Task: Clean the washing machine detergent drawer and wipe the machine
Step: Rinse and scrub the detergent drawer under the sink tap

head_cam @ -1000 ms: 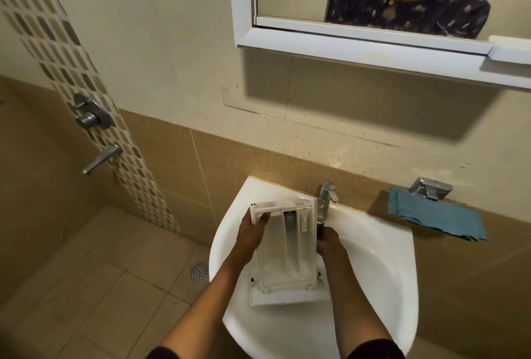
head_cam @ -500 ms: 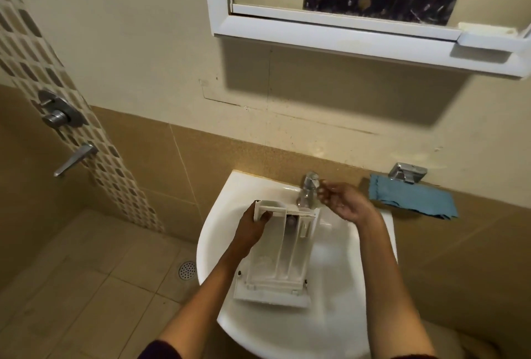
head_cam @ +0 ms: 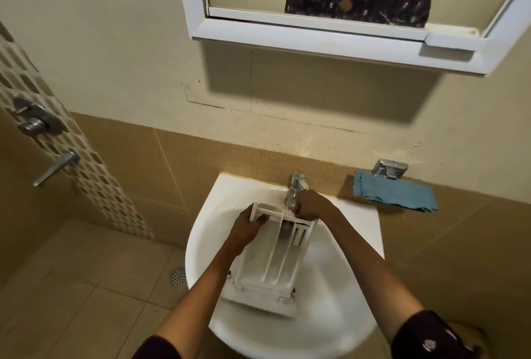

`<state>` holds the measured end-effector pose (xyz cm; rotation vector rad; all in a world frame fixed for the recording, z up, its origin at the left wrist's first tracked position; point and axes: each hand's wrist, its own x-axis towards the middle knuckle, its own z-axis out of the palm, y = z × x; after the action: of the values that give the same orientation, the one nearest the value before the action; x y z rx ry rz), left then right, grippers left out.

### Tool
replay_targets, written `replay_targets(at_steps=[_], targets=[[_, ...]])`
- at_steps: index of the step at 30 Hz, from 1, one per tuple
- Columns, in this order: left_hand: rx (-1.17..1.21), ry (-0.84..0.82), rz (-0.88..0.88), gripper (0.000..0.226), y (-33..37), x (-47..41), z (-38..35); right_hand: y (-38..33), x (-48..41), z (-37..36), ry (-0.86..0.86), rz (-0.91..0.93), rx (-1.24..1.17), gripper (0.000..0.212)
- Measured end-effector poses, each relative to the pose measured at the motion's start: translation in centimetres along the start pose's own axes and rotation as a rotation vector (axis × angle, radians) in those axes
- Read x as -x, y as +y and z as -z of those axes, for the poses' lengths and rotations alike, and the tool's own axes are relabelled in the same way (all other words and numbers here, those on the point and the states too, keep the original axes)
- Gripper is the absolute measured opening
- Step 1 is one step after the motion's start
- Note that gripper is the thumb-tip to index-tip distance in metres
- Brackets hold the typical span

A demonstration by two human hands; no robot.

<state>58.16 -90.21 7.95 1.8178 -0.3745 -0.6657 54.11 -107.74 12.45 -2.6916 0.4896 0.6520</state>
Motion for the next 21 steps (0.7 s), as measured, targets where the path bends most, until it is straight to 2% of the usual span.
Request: replay_targets(at_steps=[2,6,10,12,14,15,18,21], targets=[[-0.013,-0.004,0.007,0.031,-0.1,-0.2,0.0,0.1,0.3,0.5,-0.068,0.017,-0.011,0.010],[-0.018,-0.025,0.018,0.034,-0.1,-0.1,0.1,0.0,0.4,1.7,-0.231,0.000,-0.052,0.017],[-0.003,-0.033,0.004,0.032,-0.1,0.1,0.3,-0.5,-0.2,0.4,-0.167,-0.027,-0.011,0.023],[0.006,-0.035,-0.004,0.028,-0.2,0.2,0.4,-0.4,-0.1,0.3,-0.180,-0.010,0.015,0.009],[0.011,-0.040,-0.019,0.023,-0.2,0.1,0.4,-0.3,0.2,1.1,-0.222,-0.001,0.000,0.031],[0.015,-0.040,-0.020,0.023,-0.3,0.1,0.4,-0.2,0.4,1.4,-0.255,0.004,-0.003,0.035],[0.016,-0.038,-0.004,0.028,-0.2,0.1,0.4,-0.5,0.3,1.3,-0.257,-0.032,0.014,0.011],[0.018,-0.048,0.000,0.030,-0.4,0.3,0.5,-0.8,0.2,0.2,-0.191,-0.008,0.021,0.022]])
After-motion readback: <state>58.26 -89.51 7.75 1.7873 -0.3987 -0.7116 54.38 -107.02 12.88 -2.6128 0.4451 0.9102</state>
